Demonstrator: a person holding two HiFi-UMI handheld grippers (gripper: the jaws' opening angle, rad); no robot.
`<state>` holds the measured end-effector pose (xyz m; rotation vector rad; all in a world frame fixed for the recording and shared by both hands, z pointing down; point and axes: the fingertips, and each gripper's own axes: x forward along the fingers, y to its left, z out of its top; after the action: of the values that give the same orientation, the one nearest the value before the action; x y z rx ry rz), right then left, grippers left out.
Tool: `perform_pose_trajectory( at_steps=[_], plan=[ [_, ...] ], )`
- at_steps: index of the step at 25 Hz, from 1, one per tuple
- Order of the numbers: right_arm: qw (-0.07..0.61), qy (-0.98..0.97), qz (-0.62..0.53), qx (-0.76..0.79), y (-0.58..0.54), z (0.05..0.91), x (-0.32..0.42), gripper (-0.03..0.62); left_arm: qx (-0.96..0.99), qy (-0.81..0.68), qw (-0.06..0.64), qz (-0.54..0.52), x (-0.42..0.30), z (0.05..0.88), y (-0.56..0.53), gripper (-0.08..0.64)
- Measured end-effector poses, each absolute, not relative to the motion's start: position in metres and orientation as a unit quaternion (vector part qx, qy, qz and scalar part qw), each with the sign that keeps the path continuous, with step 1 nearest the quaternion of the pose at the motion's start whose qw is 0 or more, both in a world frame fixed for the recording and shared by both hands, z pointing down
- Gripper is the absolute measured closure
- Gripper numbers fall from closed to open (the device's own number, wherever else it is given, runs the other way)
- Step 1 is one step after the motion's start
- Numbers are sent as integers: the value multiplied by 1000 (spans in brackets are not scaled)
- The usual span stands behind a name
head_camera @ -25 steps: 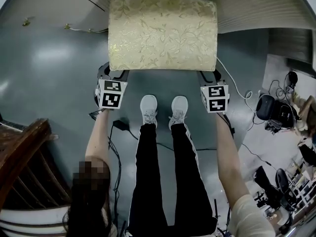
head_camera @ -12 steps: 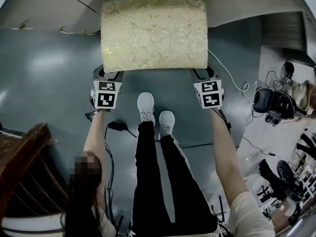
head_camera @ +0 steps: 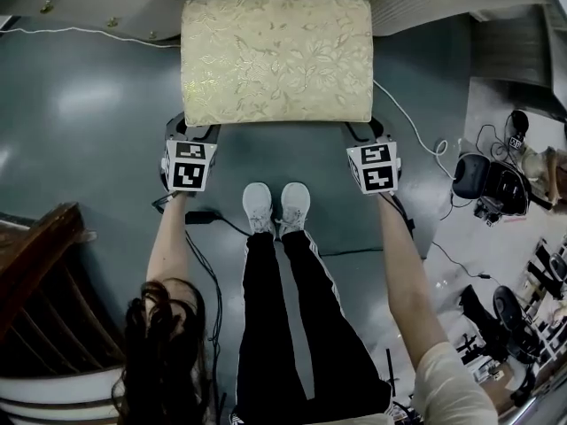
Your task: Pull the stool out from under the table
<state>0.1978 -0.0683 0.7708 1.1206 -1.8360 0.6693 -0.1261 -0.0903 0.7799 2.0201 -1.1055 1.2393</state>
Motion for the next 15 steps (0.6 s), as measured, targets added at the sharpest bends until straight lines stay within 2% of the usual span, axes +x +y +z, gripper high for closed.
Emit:
perform_pose_trajectory(
  at_steps=[15],
  plan=[
    [450, -707, 310, 449, -60, 770, 192, 367, 739, -372, 280, 488, -130, 778, -96, 301]
  ],
)
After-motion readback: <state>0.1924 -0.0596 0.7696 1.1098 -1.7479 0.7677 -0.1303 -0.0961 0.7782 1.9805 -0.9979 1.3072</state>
